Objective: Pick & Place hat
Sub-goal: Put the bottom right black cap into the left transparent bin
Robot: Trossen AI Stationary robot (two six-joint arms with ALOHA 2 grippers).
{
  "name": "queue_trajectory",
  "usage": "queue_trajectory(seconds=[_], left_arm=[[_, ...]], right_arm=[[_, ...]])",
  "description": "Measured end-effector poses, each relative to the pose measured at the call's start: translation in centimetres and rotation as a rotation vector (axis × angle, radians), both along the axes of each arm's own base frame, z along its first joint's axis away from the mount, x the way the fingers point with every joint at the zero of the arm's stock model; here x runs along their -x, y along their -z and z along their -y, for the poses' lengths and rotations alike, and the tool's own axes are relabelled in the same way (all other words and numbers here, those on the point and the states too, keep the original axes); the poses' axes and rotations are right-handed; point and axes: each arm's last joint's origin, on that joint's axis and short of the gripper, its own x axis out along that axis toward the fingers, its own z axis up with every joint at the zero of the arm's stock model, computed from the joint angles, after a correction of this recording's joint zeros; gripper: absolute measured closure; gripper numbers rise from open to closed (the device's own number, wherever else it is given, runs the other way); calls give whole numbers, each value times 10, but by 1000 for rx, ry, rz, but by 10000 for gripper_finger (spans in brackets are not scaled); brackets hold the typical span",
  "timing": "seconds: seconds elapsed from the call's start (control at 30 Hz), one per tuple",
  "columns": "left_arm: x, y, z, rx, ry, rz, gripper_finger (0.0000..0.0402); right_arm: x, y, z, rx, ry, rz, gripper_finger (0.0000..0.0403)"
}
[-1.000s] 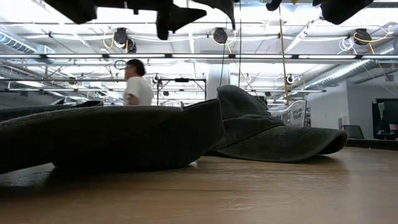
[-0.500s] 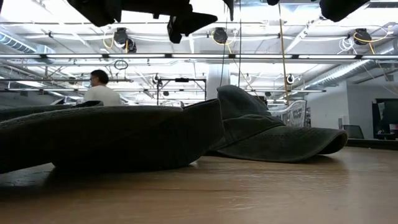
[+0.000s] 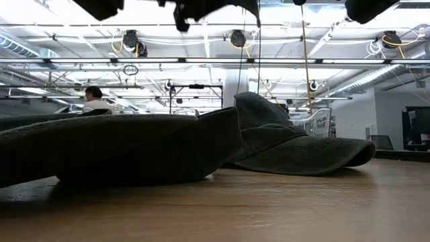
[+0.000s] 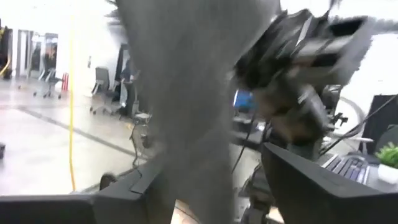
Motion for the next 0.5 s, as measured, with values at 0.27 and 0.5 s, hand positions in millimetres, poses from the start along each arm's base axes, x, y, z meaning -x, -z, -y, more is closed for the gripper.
queue_trajectory(seconds=[0.27,0.5], left_arm=[[21,-26,29,-46,25,36,199],[20,-21,32,-31,44,-2,210]], right_arm=[[4,-3,1,0,33,28,403],[6,-6,0,-24,-32,102,403]])
